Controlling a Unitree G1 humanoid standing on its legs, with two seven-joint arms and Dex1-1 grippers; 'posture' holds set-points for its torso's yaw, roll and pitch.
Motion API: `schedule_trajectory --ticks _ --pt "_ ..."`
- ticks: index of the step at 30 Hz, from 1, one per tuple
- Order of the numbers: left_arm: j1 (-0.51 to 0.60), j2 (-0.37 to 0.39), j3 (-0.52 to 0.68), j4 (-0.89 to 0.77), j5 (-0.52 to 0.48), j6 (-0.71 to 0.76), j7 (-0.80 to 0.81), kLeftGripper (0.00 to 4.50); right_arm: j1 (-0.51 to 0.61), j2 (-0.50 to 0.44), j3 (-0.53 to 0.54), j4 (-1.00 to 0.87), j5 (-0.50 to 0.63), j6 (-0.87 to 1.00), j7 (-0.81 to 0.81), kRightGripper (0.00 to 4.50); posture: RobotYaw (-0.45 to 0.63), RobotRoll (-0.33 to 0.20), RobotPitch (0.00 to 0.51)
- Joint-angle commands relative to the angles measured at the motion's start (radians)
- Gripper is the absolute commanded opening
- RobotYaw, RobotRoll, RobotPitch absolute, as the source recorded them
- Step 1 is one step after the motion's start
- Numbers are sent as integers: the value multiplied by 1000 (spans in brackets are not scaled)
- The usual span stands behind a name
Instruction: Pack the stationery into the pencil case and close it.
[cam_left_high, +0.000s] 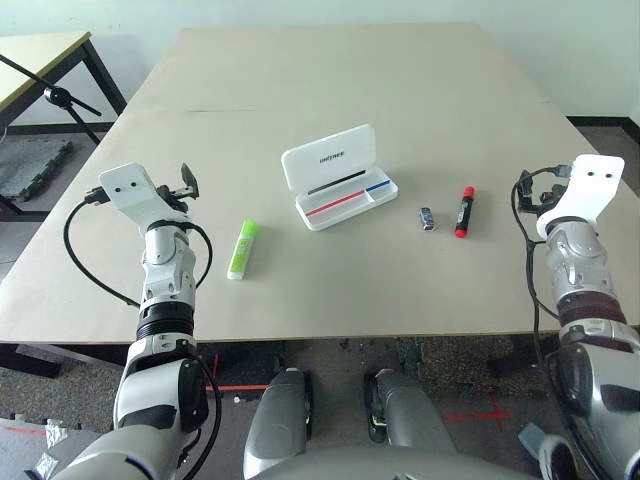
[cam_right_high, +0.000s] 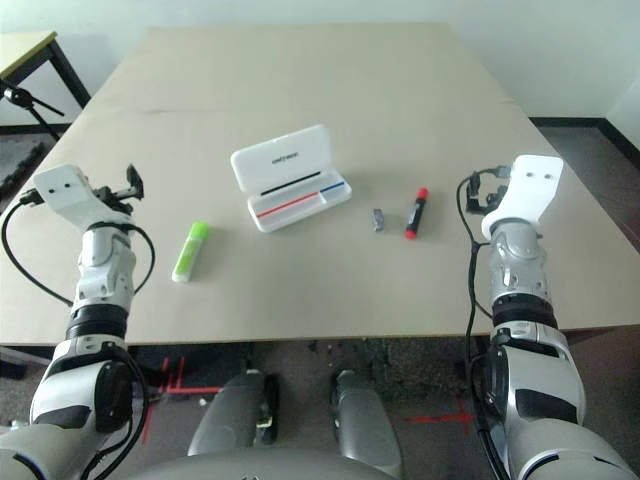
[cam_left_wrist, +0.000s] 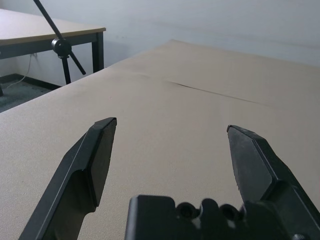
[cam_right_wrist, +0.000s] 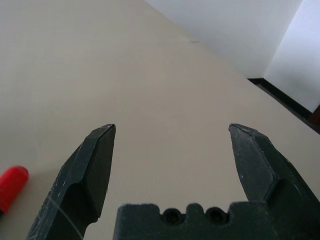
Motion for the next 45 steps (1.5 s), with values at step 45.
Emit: schedule_trajectory --ticks 45 --pt "-163 169 -646 -472 -102 625 -1068 4470 60 -296 297 -786 289 489 1252 4500 201 0 105"
